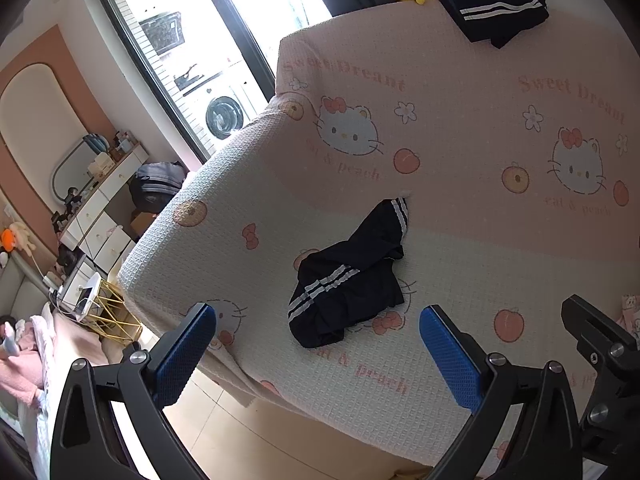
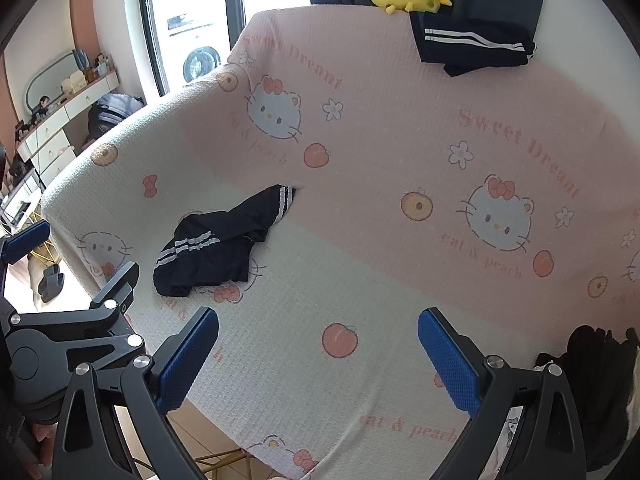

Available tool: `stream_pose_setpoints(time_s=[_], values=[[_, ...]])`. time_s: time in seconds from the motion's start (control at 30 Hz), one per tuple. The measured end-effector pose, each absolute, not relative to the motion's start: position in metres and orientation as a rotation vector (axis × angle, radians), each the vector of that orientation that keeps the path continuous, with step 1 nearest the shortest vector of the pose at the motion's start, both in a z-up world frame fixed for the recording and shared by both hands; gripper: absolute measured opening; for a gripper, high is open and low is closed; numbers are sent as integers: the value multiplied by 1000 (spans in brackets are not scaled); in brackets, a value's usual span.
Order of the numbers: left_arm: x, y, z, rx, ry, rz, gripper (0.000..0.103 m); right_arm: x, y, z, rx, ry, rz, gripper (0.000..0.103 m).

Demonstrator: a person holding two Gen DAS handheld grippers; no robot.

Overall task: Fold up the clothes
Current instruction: 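Move both grippers toward the navy striped garment on the blanket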

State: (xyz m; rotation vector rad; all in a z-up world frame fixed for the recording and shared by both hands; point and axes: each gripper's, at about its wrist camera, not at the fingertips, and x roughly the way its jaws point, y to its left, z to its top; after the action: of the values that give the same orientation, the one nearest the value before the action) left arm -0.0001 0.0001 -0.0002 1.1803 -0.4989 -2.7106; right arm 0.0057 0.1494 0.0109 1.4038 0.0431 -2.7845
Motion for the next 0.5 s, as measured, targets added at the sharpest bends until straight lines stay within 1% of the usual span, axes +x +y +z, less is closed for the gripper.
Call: stream_pose_setpoints(time_s=[0.3,0.5], values=[[-1,3,-5,1213,-486,-2721,103,0,151,4,1410,26,-2788,100],[-16,1,-16,1253,-474,-2721,103,-17,153,-10,1480,-48,-2757,100]])
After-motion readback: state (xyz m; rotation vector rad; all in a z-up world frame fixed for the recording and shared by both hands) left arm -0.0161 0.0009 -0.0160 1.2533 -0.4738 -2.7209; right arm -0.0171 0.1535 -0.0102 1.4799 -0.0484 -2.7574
